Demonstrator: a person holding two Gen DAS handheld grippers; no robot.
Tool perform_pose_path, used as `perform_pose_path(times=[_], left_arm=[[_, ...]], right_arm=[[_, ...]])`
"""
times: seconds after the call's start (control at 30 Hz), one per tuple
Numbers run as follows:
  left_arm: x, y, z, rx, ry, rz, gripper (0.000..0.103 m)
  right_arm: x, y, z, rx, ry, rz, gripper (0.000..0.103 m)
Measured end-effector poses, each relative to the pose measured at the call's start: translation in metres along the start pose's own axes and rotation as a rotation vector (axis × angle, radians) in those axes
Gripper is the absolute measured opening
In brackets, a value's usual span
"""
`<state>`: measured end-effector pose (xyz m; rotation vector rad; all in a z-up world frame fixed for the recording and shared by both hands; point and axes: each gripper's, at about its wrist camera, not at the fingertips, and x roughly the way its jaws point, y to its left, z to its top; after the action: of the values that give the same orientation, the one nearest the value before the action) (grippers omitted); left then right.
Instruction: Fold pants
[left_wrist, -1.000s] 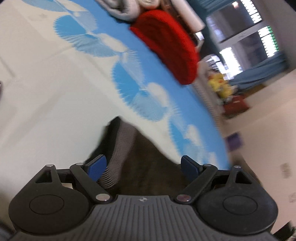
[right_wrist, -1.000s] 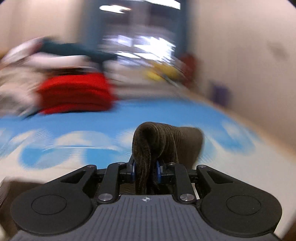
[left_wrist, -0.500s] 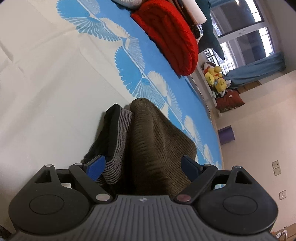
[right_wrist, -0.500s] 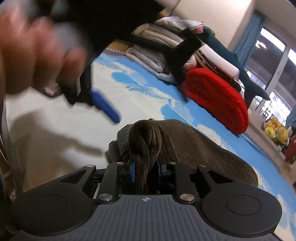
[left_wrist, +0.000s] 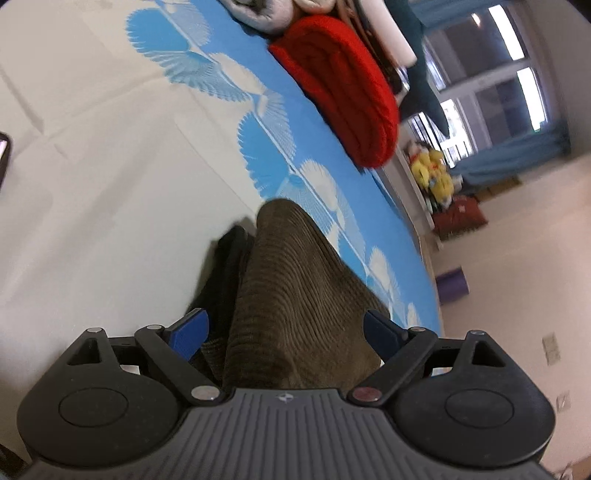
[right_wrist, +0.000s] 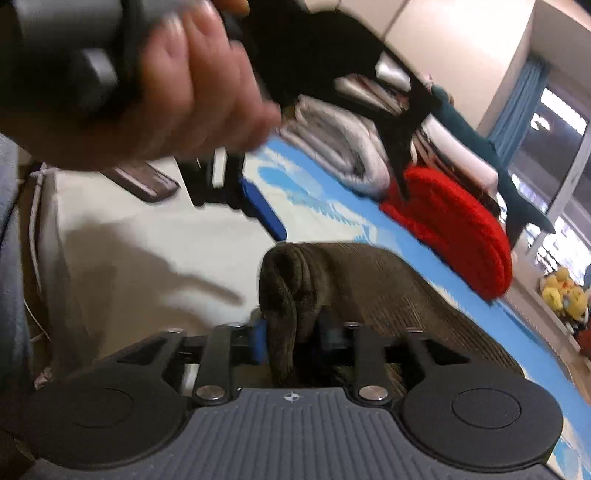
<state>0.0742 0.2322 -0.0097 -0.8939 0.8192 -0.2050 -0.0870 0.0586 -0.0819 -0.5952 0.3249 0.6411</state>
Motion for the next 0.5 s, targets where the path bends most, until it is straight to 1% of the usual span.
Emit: perform_pose_path(times=[0.03, 0.1, 0.17, 0.2, 0.27, 0.3, 0.33, 0.37, 0.4, 0.43, 0.47, 0.5], left_arm=[[0.001, -0.003, -0.003, 0.027, 0.015, -0.001, 0.093], [0.006, -0.009, -0.007, 0.093, 0.042, 0.031, 0.093], [0.012, -0.014, -0.013, 0.164, 0.082, 0.080, 0.093], [0.016, -0.015, -0.017, 0.202, 0.107, 0.111, 0.093], [0.021, -0.016, -0.025, 0.277, 0.138, 0.194, 0.093], [0.026, -0.015, -0.029, 0.320, 0.144, 0.262, 0.093], [0.030, -0.012, -0.033, 0.353, 0.146, 0.317, 0.093], [0.031, -0.008, -0.035, 0.367, 0.154, 0.329, 0.093], [0.030, -0.004, -0.036, 0.357, 0.162, 0.321, 0.093], [0.028, 0.001, -0.036, 0.343, 0.164, 0.308, 0.094], [0.029, 0.005, -0.036, 0.337, 0.177, 0.302, 0.094], [0.031, 0.009, -0.038, 0.333, 0.197, 0.312, 0.094]], right_arm=[[-0.004, -0.006, 0.002, 0.022, -0.005, 0.042, 0.074], [-0.023, -0.019, 0.005, 0.064, -0.028, 0.085, 0.074], [-0.042, -0.043, 0.005, 0.135, -0.030, 0.096, 0.070], [-0.050, -0.060, 0.006, 0.194, -0.028, 0.084, 0.066], [-0.063, -0.097, 0.001, 0.310, -0.012, 0.017, 0.041], [-0.067, -0.115, -0.003, 0.368, -0.005, -0.033, 0.035], [-0.069, -0.131, -0.008, 0.407, 0.007, -0.087, 0.021], [-0.067, -0.145, -0.015, 0.425, 0.041, -0.130, 0.014], [-0.060, -0.155, -0.023, 0.435, 0.092, -0.130, 0.013], [-0.049, -0.161, -0.034, 0.443, 0.164, -0.075, 0.013], [-0.037, -0.151, -0.048, 0.437, 0.264, 0.024, 0.012], [-0.034, -0.137, -0.061, 0.404, 0.274, 0.031, 0.012]])
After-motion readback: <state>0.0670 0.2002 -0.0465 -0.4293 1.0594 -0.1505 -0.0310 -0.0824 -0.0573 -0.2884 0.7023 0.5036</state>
